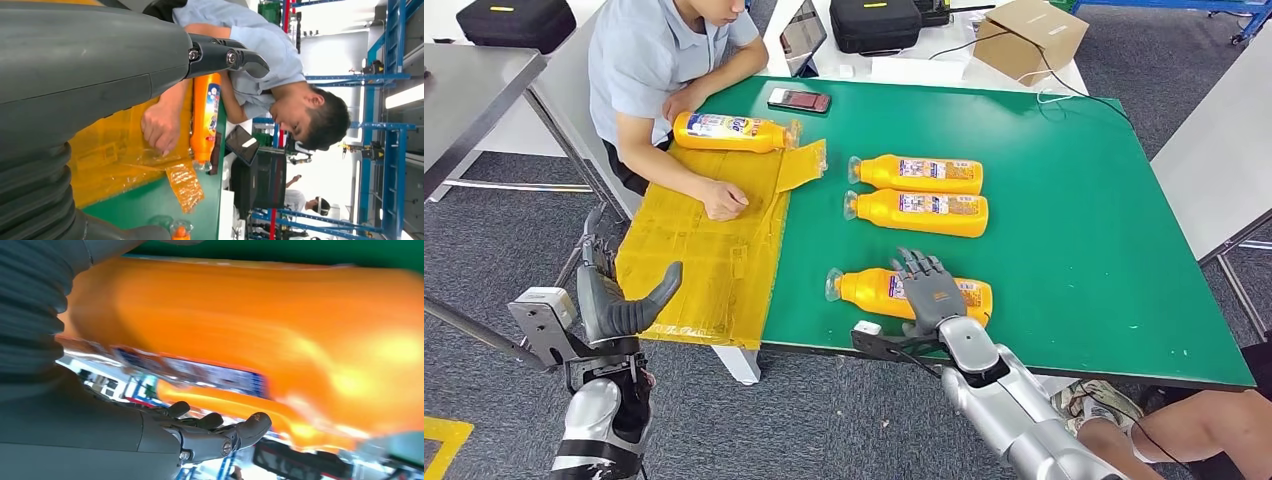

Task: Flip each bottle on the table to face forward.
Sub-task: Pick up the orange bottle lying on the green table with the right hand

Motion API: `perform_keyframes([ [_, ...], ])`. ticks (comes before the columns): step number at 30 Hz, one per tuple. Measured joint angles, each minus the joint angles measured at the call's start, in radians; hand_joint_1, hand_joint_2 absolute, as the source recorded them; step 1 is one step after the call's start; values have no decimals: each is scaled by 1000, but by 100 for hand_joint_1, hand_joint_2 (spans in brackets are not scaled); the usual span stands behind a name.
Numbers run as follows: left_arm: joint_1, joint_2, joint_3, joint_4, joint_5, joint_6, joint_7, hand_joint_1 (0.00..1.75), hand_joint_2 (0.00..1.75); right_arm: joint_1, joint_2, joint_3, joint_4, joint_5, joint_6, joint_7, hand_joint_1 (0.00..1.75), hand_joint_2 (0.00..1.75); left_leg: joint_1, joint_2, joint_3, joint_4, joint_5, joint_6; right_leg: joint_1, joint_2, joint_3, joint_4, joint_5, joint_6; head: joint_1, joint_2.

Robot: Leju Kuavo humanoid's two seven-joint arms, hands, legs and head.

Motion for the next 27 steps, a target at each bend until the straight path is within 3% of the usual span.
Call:
perform_keyframes([
  [8,21,1,16,-27,-6,5,2,0,175,70,-66,-60,-110,22,32,22,0,175,0,0,1,0,0,0,0,0,1,0,0,0,0,0],
  [27,19,1,18,-27,-6,7,3,0,175,76,-74,-104,-111,12,52,22,0,175,0,1,6,0,0,0,0,0,5,-1,0,0,0,0],
])
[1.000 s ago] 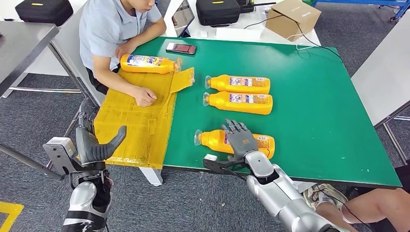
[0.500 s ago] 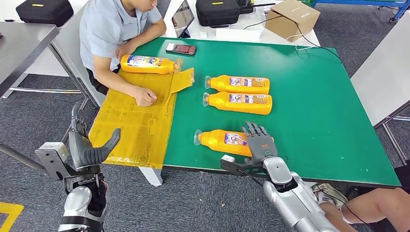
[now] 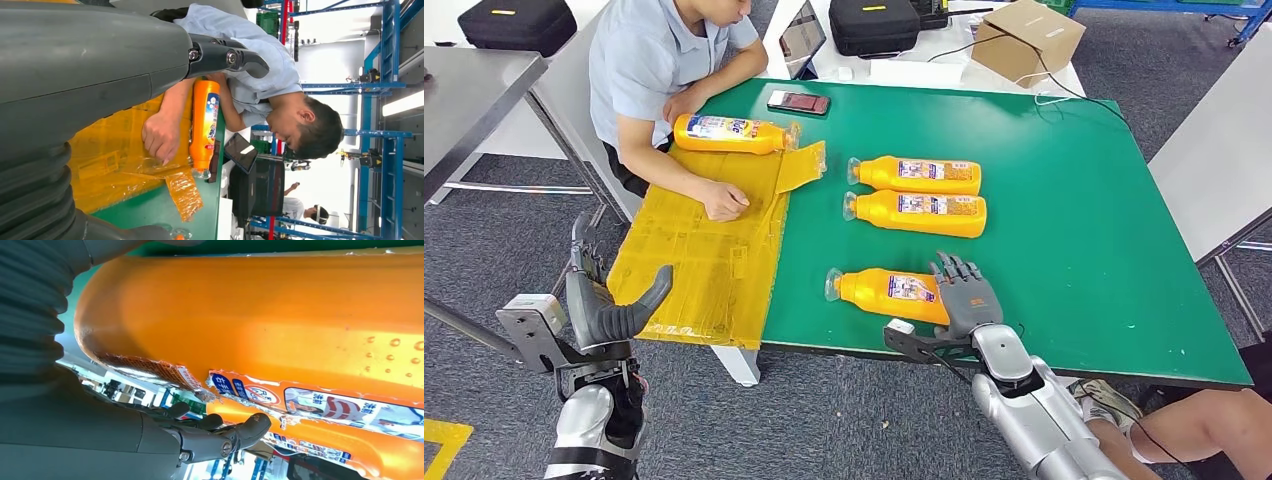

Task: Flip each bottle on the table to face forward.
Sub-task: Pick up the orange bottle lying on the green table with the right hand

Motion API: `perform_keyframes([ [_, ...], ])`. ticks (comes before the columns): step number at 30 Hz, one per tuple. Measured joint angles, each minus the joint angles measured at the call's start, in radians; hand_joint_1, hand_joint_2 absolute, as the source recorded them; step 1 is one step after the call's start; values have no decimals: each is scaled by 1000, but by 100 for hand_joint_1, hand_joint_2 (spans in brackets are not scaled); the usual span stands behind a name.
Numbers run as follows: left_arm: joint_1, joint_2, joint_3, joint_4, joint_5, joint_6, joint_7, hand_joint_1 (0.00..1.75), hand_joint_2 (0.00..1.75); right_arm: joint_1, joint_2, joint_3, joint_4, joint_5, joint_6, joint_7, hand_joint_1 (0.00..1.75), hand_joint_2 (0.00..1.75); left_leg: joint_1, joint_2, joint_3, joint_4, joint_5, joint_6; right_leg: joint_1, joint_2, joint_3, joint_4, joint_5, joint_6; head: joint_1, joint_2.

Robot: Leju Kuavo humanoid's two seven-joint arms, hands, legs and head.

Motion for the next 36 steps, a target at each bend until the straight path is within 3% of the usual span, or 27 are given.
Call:
perform_keyframes([
  [6,0,0,0,0,0,0,0,0,175,1,0,-4,0,0,0,0,0,175,0,0,0,0,0,0,0,0,0,0,0,0,0,0],
  [10,-2,0,0,2,5,-8,1,0,175,1,0,-7,6,-27,14,-23,175,175,0,0,0,0,0,0,0,0,0,0,0,0,0,0],
  [14,-73,0,-29,77,47,-39,-8,0,175,-69,33,-73,171,-267,58,-260,175,175,0,1,4,0,0,0,1,0,3,-1,2,-2,0,0],
  [16,-109,0,-51,120,59,-35,-16,0,175,-109,50,-99,262,-321,55,-321,175,175,0,4,8,0,-1,-1,1,3,6,-2,3,-3,1,0],
  [24,-149,4,-83,177,72,-28,-22,0,175,-184,83,-129,416,-323,44,-321,175,175,1,7,24,-1,-7,-2,2,7,10,-3,-3,-4,0,0],
  [36,-159,10,-93,193,77,-29,-22,0,175,-194,91,-142,458,-335,4,-345,175,175,1,7,30,-1,-10,-1,2,7,17,-5,-4,-3,0,0],
])
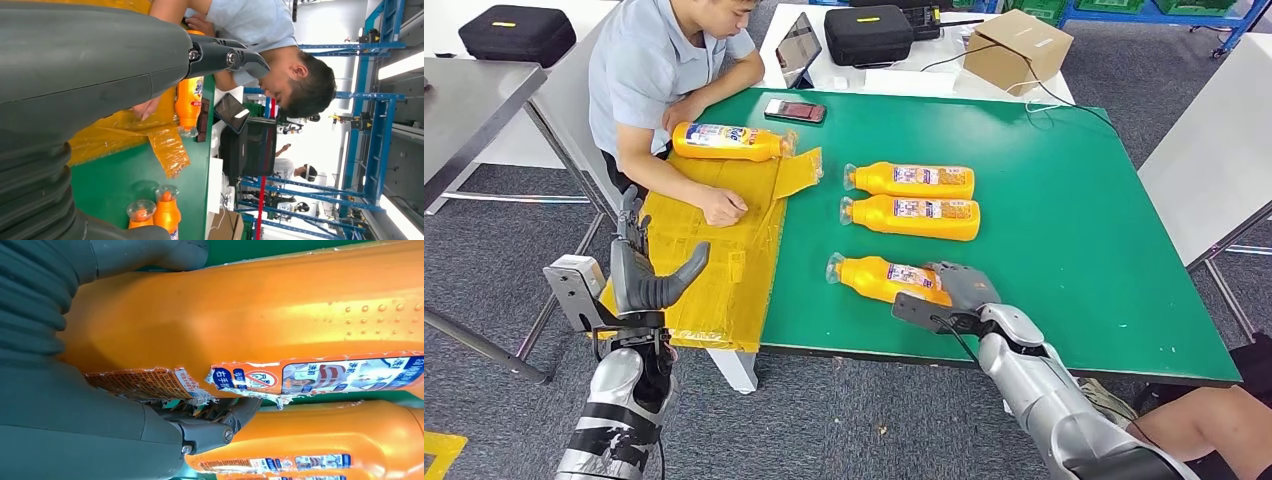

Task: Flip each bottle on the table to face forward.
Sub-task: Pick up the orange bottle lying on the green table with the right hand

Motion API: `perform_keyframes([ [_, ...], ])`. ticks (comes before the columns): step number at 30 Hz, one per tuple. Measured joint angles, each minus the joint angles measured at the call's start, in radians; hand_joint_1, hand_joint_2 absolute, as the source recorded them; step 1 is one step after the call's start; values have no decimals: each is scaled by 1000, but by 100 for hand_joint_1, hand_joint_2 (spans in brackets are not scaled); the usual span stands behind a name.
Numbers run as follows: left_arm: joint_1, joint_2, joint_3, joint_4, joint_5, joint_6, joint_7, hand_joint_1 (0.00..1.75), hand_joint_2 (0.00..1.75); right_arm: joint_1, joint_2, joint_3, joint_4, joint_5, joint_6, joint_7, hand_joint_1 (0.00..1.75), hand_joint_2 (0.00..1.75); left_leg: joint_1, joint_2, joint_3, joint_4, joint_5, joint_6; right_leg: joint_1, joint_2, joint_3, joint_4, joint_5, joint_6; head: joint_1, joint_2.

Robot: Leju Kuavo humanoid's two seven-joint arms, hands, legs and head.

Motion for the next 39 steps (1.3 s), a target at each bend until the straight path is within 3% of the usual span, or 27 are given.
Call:
perform_keyframes([
  [6,0,1,-2,0,7,-2,2,0,175,6,3,-13,-2,-34,-20,-67,175,175,0,1,-1,0,0,0,0,0,7,0,2,1,0,0],
  [11,-6,-5,-3,5,94,-16,3,0,175,41,22,-68,-64,-215,-3,-254,175,175,0,0,-5,0,1,0,0,0,6,1,3,1,0,0],
  [15,4,-26,-10,2,179,-55,2,0,175,111,55,-114,-193,-351,6,-316,175,175,0,-1,-14,0,4,0,0,-1,-1,2,3,1,-1,0],
  [19,49,-39,-43,-19,201,-118,-11,0,175,180,80,-153,-346,-449,4,-348,175,175,0,-3,-23,0,5,0,0,-3,-9,3,3,2,0,0],
  [29,133,-46,-94,-68,172,-210,-30,0,175,298,118,-194,-598,-534,-3,-422,175,175,0,-5,-34,0,5,1,-1,-5,-19,2,2,2,-1,0],
  [39,148,-48,-181,-53,110,-290,-14,0,175,278,194,-102,-554,-488,31,-446,175,175,0,-5,-35,0,5,0,-1,-5,-20,3,2,2,0,0],
])
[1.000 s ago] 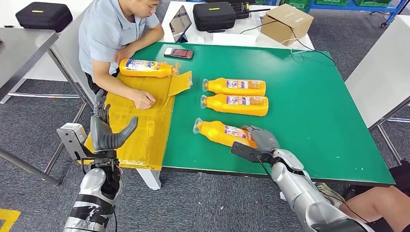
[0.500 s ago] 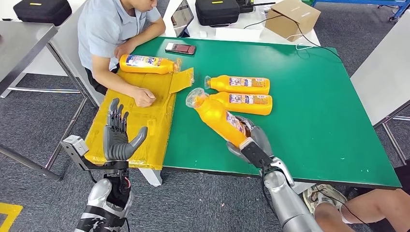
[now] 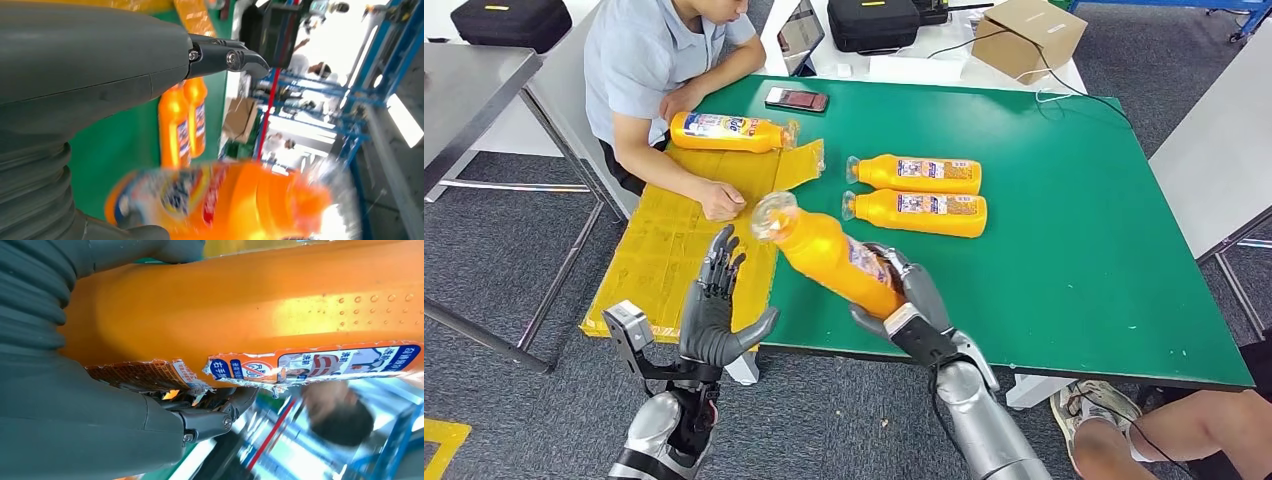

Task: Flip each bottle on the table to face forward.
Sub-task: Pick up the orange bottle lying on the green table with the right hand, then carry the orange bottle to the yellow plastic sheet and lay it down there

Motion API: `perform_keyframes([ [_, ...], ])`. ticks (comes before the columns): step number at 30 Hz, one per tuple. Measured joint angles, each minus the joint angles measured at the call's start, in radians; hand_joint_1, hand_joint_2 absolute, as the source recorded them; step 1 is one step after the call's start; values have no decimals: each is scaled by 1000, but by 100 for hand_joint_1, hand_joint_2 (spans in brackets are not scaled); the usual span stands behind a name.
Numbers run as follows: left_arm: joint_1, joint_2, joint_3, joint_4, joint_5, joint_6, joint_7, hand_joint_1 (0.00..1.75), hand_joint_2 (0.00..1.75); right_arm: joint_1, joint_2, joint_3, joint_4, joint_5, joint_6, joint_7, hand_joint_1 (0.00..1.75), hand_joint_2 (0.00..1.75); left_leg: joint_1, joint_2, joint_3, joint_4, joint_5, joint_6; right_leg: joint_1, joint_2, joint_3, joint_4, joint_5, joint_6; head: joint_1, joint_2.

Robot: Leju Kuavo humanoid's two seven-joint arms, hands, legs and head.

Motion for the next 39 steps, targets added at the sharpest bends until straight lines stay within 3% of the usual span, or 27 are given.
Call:
perform_keyframes([
  [11,-35,-15,-16,42,107,-22,49,0,175,-44,75,96,116,-3,-3,-27,175,175,0,0,-1,0,0,0,0,0,-1,0,0,0,0,0],
  [19,-46,-16,-18,55,176,-100,54,0,175,-73,98,143,192,-7,-14,-36,175,175,0,0,-1,0,0,0,0,0,-1,0,0,0,0,0],
  [25,-46,-12,-20,56,143,-119,24,0,175,-85,100,154,224,-11,-15,-37,175,175,0,0,-2,0,0,0,0,0,-1,0,0,0,0,0],
  [39,-54,-9,-29,67,38,-53,2,0,175,-104,109,170,271,10,-26,-14,175,175,0,0,-2,0,0,0,0,0,-2,0,0,0,0,0],
])
